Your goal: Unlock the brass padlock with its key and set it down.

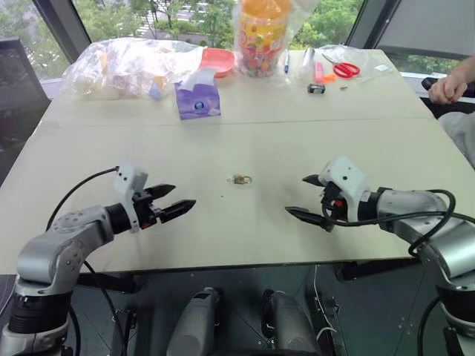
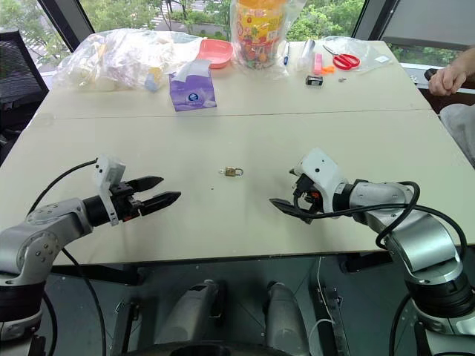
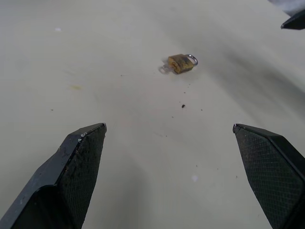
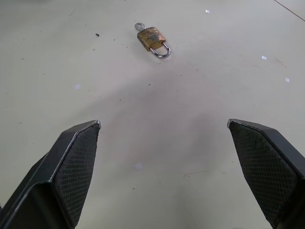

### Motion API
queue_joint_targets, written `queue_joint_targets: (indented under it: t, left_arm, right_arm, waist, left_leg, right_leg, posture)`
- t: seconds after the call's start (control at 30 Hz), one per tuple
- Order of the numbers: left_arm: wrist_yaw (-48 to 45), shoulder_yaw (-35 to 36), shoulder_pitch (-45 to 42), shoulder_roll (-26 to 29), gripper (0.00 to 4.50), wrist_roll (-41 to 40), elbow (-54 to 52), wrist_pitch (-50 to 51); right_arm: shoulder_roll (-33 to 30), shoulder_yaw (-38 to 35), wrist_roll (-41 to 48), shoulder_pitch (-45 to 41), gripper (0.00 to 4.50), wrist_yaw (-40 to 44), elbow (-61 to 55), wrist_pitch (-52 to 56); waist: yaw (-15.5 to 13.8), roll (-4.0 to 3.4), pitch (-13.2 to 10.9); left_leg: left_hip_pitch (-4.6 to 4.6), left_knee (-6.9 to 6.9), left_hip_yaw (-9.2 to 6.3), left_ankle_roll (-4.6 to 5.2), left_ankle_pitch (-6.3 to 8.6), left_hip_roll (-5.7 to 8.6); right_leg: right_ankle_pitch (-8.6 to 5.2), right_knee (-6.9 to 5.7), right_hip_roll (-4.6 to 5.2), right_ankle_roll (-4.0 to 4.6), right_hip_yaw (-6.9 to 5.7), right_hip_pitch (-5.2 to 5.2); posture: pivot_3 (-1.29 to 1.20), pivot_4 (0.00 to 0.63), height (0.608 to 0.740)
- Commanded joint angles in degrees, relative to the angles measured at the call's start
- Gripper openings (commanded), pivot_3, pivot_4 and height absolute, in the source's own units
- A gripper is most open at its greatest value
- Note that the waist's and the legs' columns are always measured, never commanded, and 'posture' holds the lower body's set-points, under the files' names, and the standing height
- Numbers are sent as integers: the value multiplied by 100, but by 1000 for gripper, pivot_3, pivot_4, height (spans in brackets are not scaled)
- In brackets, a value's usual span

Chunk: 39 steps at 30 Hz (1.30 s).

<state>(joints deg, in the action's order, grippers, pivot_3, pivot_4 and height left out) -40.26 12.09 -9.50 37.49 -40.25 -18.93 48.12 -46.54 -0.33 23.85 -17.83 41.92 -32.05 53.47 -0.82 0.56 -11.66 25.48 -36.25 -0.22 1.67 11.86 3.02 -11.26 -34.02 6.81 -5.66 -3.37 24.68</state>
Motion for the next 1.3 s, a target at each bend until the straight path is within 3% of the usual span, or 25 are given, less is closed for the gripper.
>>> queue_joint_targets:
  t: [0.03,0.4,0.57,0.7,0.8,1.03,1.3]
  left_arm:
    - [40,104,-28,-25,4454,-54,-212,-140]
    - [101,-32,-2,-11,4454,97,-187,-219]
    - [-623,-197,-107,742,4454,443,106,-458]
    - [-1329,-144,-564,1428,4454,493,608,-593]
    - [-1651,-129,-894,1637,4454,345,701,-517]
    - [-1720,-24,-872,1725,4454,391,630,-512]
    - [-1319,211,-338,1474,4454,177,122,-339]
  right_arm:
    - [-41,-34,-4,-159,4500,-16,4,-113]
    - [-26,78,-64,-203,4500,-41,47,-221]
    - [305,290,-43,-751,4500,-36,508,-355]
    - [736,927,-291,-1664,4500,277,1610,-680]
    - [1020,1509,-678,-2287,4500,568,2541,-1091]
    - [2028,2209,-1418,-3584,4500,1128,5112,-2280]
    - [2529,2413,-1914,-4007,4500,1846,6593,-3044]
  waist:
    - [2,0,0]
    - [-1,1,0]
    - [20,3,2]
    - [25,2,1]
    - [15,2,1]
    - [93,2,1]
    - [179,2,1]
  left_leg:
    - [0,-3,0,-4,2,0]
    - [-3,-4,0,5,-3,0]
    - [-4,-9,4,-3,2,0]
    - [-5,-8,4,-6,0,-2]
    - [-3,-8,5,-3,-2,2]
    - [2,1,12,3,-16,15]
    - [-9,3,1,-11,-23,11]
  right_leg:
    - [0,0,0,1,0,-2]
    - [1,-1,-2,1,0,-4]
    - [1,-7,-2,3,0,-4]
    - [3,-16,-9,7,-3,4]
    - [3,-12,-11,6,-4,22]
    - [15,-26,-14,-20,-1,13]
    - [15,-48,-25,-21,0,14]
  posture:
    - [0,150,740]
    - [0,150,740]
    - [0,150,740]
    - [0,150,740]
    - [0,150,740]
    - [0,150,740]
    - [0,150,740]
